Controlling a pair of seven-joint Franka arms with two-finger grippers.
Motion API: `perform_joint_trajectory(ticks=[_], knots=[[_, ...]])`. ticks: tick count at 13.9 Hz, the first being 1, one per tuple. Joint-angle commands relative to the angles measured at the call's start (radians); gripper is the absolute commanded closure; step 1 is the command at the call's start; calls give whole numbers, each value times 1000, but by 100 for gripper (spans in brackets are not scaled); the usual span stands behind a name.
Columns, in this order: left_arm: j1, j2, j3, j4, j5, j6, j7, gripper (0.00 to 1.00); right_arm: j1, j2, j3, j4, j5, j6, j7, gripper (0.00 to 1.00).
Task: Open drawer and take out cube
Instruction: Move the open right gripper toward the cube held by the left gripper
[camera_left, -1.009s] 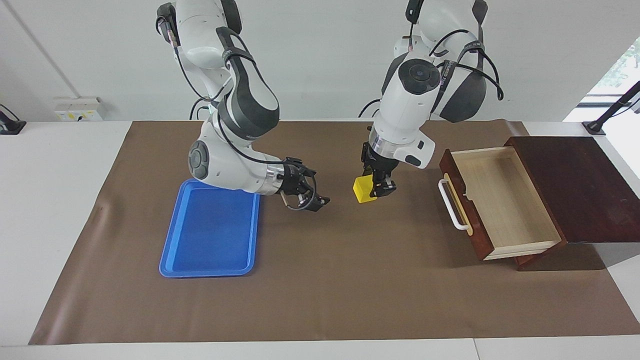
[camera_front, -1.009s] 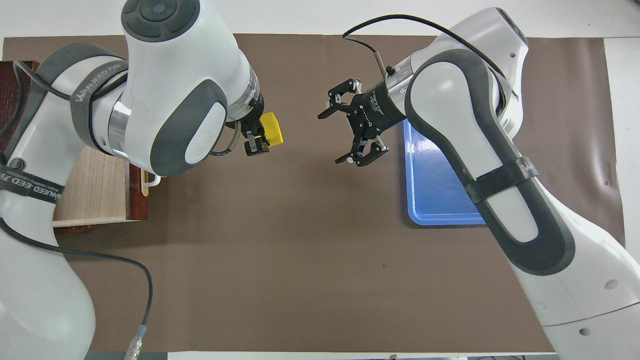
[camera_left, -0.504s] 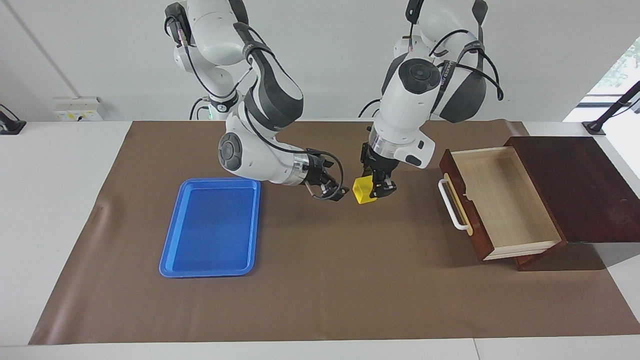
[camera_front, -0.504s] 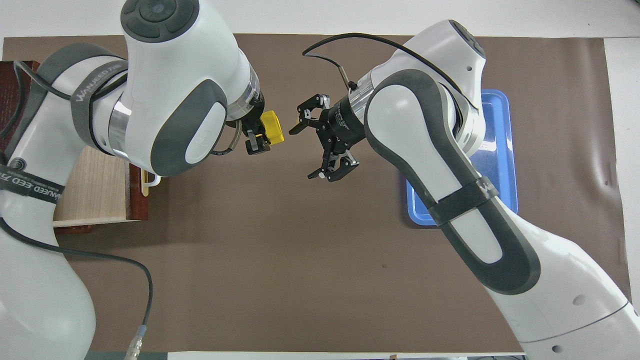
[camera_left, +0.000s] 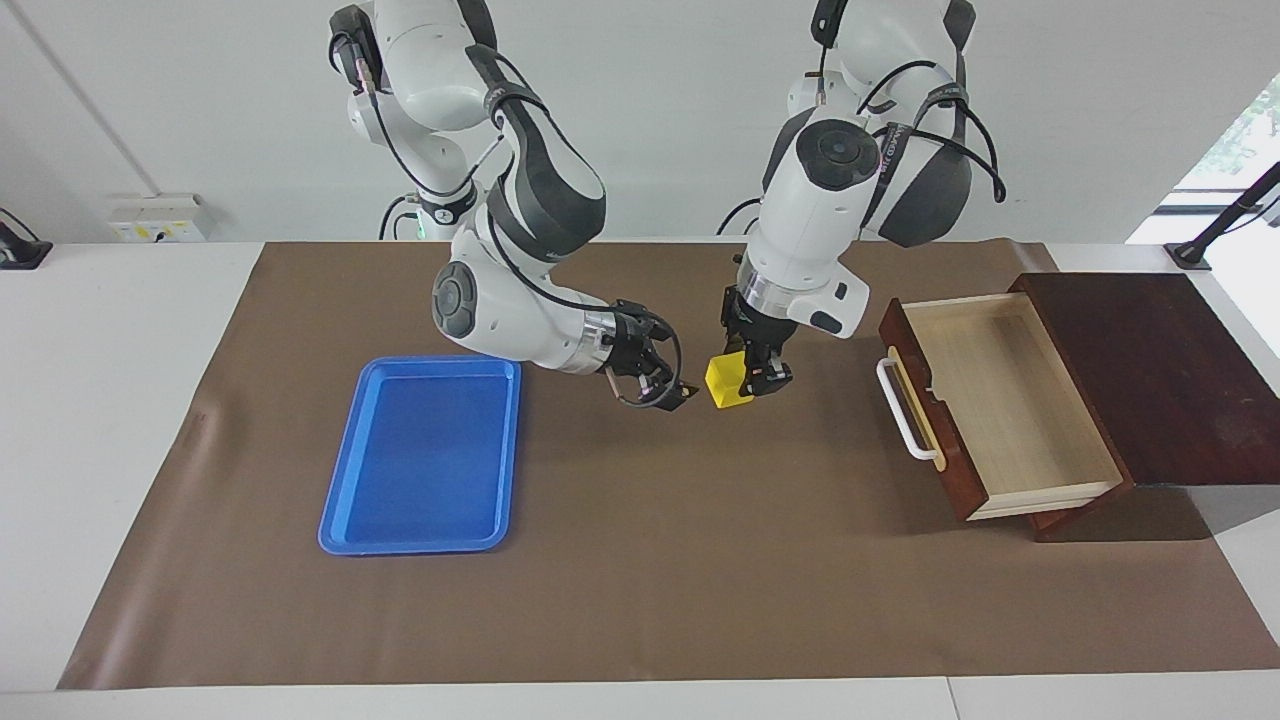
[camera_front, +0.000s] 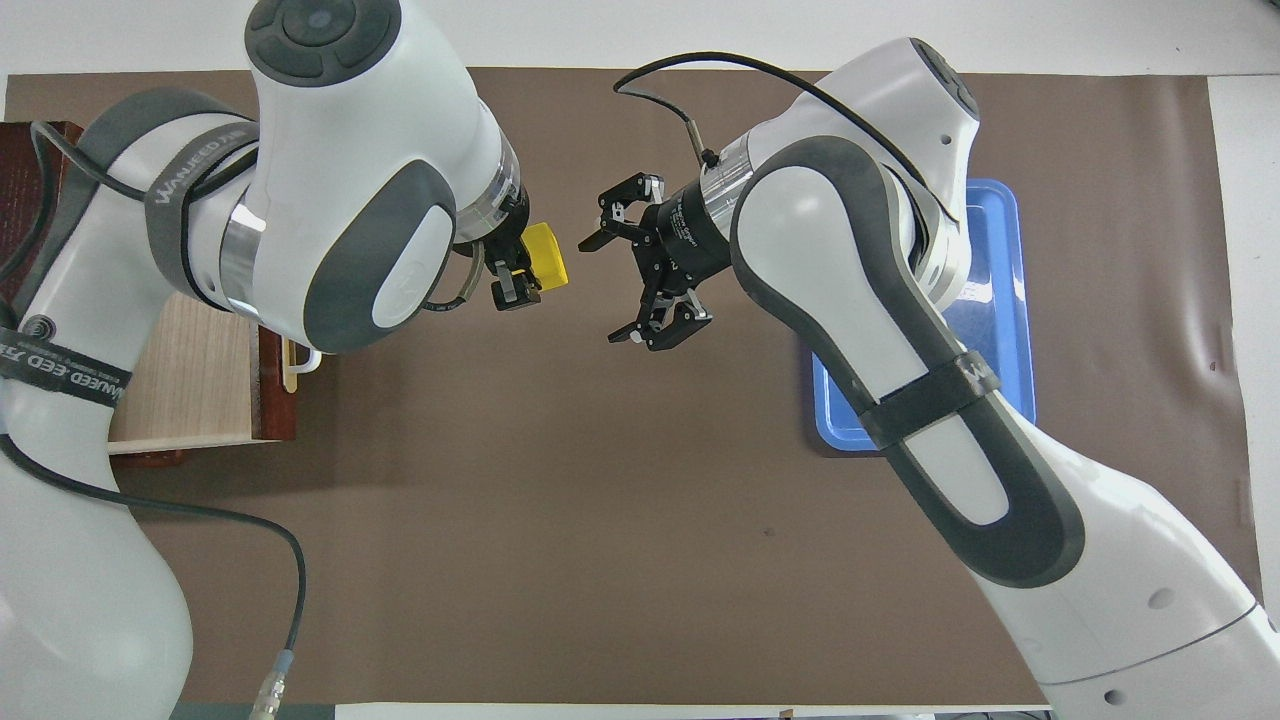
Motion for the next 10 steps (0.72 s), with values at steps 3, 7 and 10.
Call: perform_joint_trajectory(ticks=[3,7,10], knots=[[-4,-2,2,-11,-2,21,-18,100,1,21,0,28,12,21,29,0],[-5,-5,2,-17,-2,21,-18,100,26,19,0,25,12,50,61,0],[-5,-5,2,-17,-2,21,-18,100,17,24,0,30,10,50,58,0]])
